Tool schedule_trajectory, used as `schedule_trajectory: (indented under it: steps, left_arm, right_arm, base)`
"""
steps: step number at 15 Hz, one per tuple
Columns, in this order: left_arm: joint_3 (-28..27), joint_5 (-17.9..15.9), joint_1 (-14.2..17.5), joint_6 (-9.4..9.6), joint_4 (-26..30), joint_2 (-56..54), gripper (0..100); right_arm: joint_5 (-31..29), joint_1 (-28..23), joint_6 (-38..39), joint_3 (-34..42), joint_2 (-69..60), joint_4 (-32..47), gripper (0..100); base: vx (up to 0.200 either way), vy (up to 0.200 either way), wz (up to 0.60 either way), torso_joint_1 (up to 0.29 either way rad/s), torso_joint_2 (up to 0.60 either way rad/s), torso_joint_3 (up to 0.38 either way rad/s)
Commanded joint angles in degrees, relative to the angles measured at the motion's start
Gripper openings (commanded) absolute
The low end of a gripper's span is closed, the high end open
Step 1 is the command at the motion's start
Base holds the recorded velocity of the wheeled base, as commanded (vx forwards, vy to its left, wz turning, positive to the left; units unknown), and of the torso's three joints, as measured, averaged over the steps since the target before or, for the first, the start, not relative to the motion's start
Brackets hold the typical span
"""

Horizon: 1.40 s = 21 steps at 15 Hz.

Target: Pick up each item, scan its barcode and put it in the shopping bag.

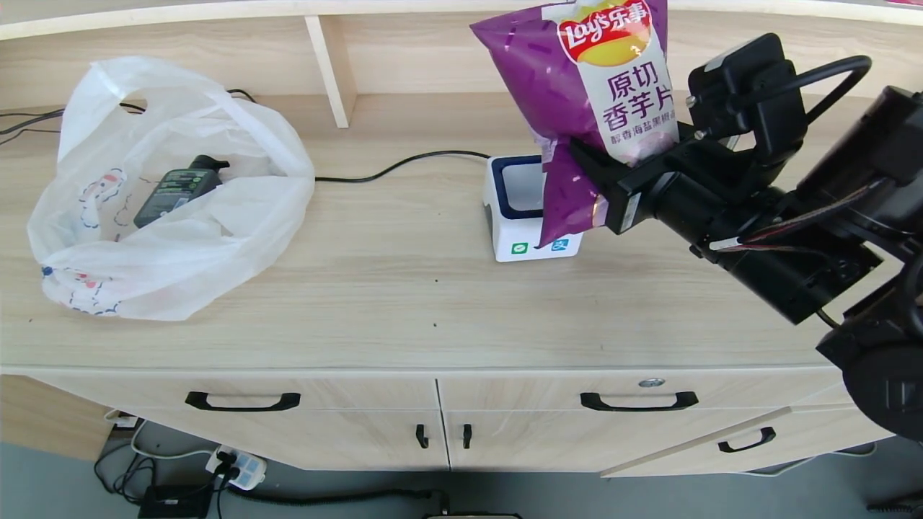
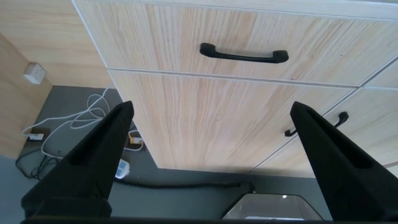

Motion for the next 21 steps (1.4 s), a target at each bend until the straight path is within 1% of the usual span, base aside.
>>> schedule_trajectory:
  steps: [1,8,11,13,14,15,17,18,19,21]
  left_arm:
    - [0.00,0.00,0.02,0.00,-0.04,0.09,100]
    - [0.00,0.00,0.02,0.09,-0.04,0.09,100]
    - [0.00,0.00,0.02,0.00,-0.04,0.09,100]
    - [0.00,0.00,0.02,0.00,-0.04,0.09,100]
    - [0.00,0.00,0.02,0.09,-0.04,0.09,100]
    - [0.00,0.00,0.02,0.18,-0.04,0.09,100]
    - [0.00,0.00,0.02,0.09,-0.04,0.09,100]
    - [0.00,0.00,0.02,0.00,-0.04,0.09,100]
    - [0.00,0.00,0.02,0.09,-0.04,0.09,100]
    - [0.00,0.00,0.02,0.35,-0.04,0.09,100]
  right_arm:
    - [0.24,-1.54,-0.05,-0.73,0.19,0.02,0]
    - [0.33,-1.37,0.12,-1.34,-0.16,0.02,0]
    - [0.33,-1.54,0.83,4.55,-6.05,0.11,0]
    - [0.33,-1.72,1.53,6.57,-9.56,1.25,0]
    - [0.24,-2.34,3.02,8.59,-12.82,3.98,0]
    - [0.16,-3.83,4.17,10.09,-14.84,5.56,0]
    - [0.60,-9.19,5.75,11.76,-17.74,6.79,0]
    - [2.27,-11.56,6.36,12.11,-18.70,7.76,0]
    - [4.02,-14.20,6.71,12.37,-19.41,8.37,0]
    - [5.08,-16.22,6.98,12.72,-19.49,8.37,0]
  base:
    - [0.000,0.000,0.00,0.000,0.00,0.000]
    - [0.000,0.000,0.00,0.000,0.00,0.000]
    - [0.000,0.000,0.00,0.000,0.00,0.000]
    - [-0.200,0.000,0.00,0.012,0.00,0.002]
    - [-0.200,0.000,0.00,0.022,0.01,0.007]
    - [-0.200,0.000,0.00,0.012,0.02,-0.002]
    - [0.000,0.000,0.00,0.000,0.00,0.000]
    - [0.000,0.000,0.00,0.000,0.00,0.000]
    - [0.000,0.200,0.00,-0.002,0.00,-0.002]
    - [0.000,0.200,0.00,0.012,0.00,0.005]
